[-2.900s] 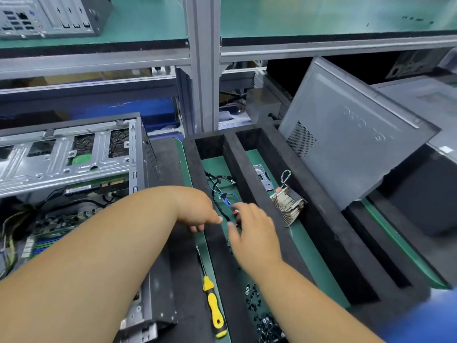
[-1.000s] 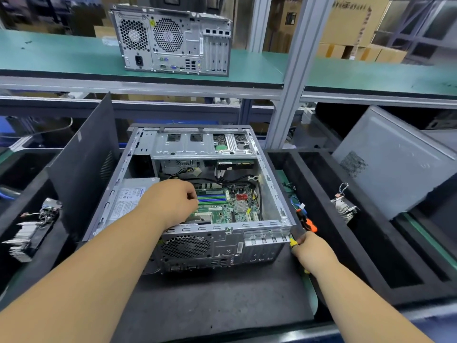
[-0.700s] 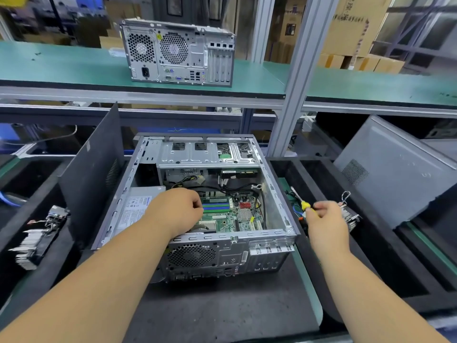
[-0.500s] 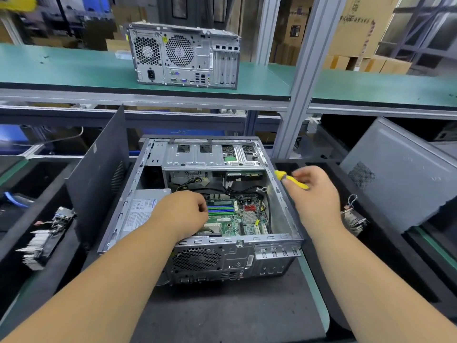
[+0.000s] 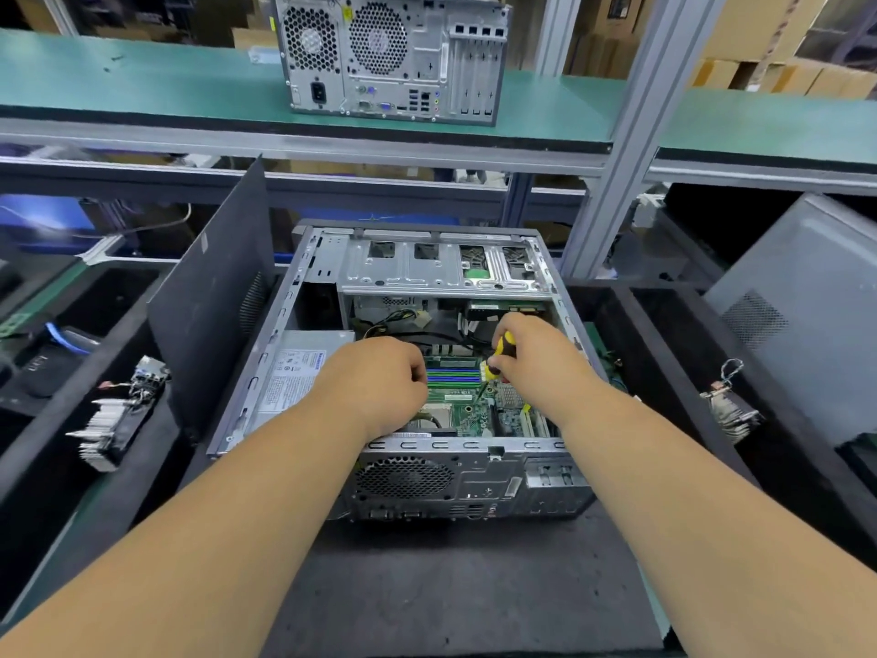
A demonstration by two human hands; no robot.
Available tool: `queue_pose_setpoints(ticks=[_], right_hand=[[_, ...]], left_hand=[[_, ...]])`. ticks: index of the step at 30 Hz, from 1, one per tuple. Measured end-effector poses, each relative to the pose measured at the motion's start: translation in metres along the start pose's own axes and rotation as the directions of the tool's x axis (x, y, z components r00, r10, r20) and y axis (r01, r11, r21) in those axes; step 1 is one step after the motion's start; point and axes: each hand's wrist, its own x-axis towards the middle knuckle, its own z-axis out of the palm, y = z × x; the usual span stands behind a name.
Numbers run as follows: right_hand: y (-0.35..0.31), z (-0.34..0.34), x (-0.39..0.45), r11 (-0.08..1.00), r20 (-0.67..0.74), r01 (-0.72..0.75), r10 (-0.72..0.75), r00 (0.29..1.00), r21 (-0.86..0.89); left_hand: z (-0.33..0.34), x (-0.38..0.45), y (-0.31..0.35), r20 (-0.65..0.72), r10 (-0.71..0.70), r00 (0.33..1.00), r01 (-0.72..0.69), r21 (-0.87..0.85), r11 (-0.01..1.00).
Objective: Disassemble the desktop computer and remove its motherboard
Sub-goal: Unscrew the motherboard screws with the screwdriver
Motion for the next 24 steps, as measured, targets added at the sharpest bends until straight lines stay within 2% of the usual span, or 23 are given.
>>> queue_pose_setpoints(ticks=[8, 13, 16, 24], right_hand=[[0.0, 0.002, 0.001, 0.999, 0.041, -0.007, 0.009, 0.999, -0.046], [0.0, -0.011, 0.002, 0.992, -0.119, 0.063, -0.075, 0.99, -0.106], [0.005, -0.017, 0.01, 0.963, -0.058, 0.119, -0.137, 0.989, -0.241], [0.01, -0.007, 0.02, 0.96, 0.001, 0.107, -0.111, 0.994, -0.258]], left_hand=[[0.001, 0.0, 0.0, 0.01, -0.002, 1.0, 0.002, -0.003, 1.0], [0.0, 0.001, 0.0, 0.01, -0.001, 1.0, 0.0, 0.012, 1.0], [0.002, 0.001, 0.0, 0.013, -0.003, 1.0, 0.003, 0.017, 1.0], [0.002, 0.002, -0.001, 0.011, -0.006, 1.0, 0.006, 0.001, 1.0]])
